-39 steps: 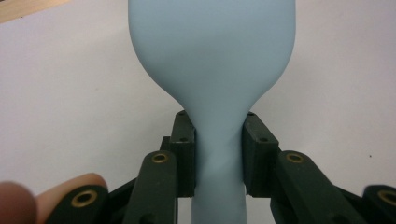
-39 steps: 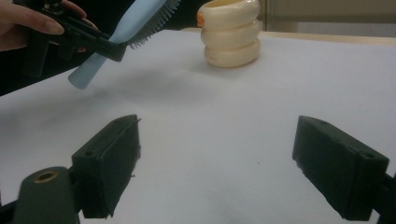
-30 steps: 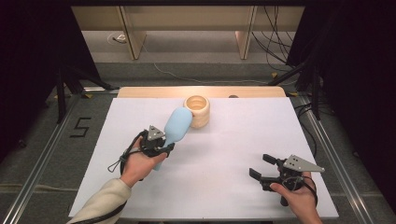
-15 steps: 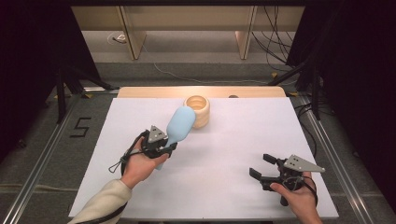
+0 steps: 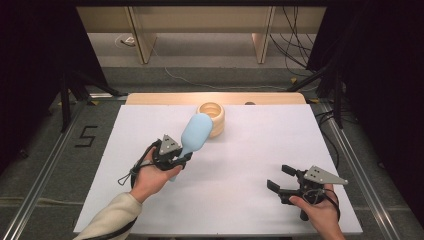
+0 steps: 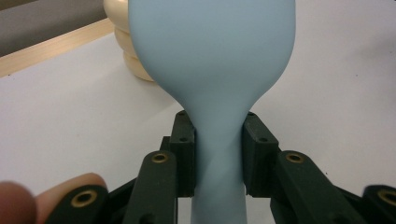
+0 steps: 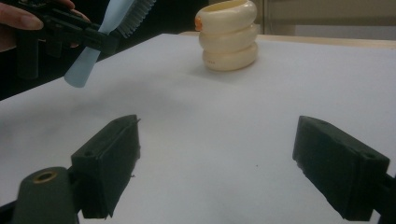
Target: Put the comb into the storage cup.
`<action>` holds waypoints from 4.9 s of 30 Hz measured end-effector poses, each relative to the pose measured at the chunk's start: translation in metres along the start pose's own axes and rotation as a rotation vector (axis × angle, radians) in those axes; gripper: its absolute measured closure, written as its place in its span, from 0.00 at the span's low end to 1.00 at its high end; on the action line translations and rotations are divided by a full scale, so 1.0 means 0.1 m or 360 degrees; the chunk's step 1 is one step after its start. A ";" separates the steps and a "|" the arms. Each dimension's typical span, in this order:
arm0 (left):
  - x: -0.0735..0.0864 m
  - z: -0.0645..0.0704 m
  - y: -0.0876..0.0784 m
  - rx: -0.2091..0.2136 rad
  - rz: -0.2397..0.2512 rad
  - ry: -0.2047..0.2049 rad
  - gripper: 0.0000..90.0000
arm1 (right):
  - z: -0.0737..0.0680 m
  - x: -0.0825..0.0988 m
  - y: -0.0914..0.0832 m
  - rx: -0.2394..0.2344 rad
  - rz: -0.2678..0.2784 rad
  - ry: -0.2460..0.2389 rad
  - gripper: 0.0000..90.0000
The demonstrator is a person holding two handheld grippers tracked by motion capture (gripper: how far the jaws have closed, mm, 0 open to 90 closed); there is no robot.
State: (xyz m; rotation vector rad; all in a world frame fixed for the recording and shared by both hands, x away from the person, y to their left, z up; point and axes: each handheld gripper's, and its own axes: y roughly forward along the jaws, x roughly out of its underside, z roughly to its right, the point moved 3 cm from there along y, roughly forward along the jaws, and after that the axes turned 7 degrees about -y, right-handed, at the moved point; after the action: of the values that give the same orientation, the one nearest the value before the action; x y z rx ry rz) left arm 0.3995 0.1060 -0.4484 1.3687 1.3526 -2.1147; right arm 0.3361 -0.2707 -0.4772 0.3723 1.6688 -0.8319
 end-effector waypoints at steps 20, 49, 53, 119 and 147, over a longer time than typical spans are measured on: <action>-0.02 0.08 0.00 0.0029 0.0073 0.0117 0.77 | 0.01 0.01 0.00 0.0002 -0.0003 0.0008 0.18; -0.05 0.27 0.00 0.0103 0.0130 0.0173 0.77 | -0.01 -0.03 0.03 0.0031 0.0052 0.0041 0.16; -0.05 0.29 0.00 0.0110 0.0123 0.0180 0.77 | -0.01 -0.05 0.03 0.0047 0.0051 0.0043 0.15; -0.04 0.55 0.12 0.0181 0.0116 0.0228 0.77 | -0.14 -0.35 0.46 -0.0066 0.0144 0.0129 0.07; -0.02 0.64 0.17 0.0199 0.0100 0.0248 0.77 | -0.27 -0.49 0.58 -0.0129 0.0185 0.0104 0.07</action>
State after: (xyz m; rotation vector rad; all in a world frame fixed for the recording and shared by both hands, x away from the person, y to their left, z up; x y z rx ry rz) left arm 0.3758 0.0440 -0.4489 1.6338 1.2327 -2.1212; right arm 0.3675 -0.2024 -0.4476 0.4400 1.7182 -0.6703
